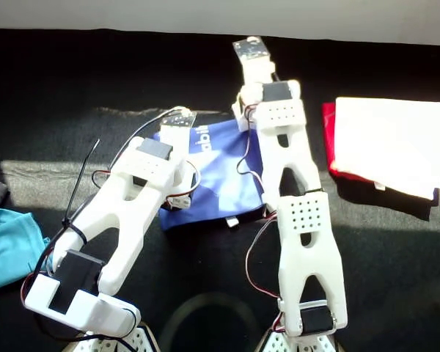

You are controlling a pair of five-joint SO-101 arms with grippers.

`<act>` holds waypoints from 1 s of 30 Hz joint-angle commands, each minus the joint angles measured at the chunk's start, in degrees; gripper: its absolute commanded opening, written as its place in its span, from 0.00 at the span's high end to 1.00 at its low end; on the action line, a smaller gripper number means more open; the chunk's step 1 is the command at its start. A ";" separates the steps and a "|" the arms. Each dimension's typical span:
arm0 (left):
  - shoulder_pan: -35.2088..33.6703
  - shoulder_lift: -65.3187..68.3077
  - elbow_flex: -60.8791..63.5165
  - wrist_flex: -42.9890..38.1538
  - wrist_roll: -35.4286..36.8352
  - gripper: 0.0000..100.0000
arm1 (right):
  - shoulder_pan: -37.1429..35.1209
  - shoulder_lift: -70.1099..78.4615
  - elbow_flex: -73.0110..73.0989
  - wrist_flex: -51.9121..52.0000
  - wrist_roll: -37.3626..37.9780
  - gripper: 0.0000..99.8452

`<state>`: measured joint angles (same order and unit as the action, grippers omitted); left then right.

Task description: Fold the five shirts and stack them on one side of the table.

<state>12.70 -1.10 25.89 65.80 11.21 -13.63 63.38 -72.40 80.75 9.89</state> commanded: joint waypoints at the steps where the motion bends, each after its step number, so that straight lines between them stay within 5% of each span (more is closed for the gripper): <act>1: 0.22 -4.09 -1.63 0.09 -0.18 0.99 | 2.42 -0.84 -3.12 1.10 0.62 0.99; 10: -0.13 -6.29 -1.54 0.09 -0.18 0.99 | 2.51 -0.75 -3.03 0.75 0.70 0.99; 18: -5.58 -6.73 -1.89 -0.09 -0.18 0.99 | 2.59 -0.92 -8.66 8.48 0.26 0.74; 25: -8.04 -6.73 -1.54 0.00 -0.26 0.99 | 2.51 -1.36 -18.77 20.00 -6.15 0.74; 30: -8.66 -6.73 -1.89 0.00 -0.26 0.99 | 2.24 -1.19 -13.05 20.35 -7.82 0.74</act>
<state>4.53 -5.23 25.89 65.89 11.21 -11.69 63.30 -87.34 100.18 2.86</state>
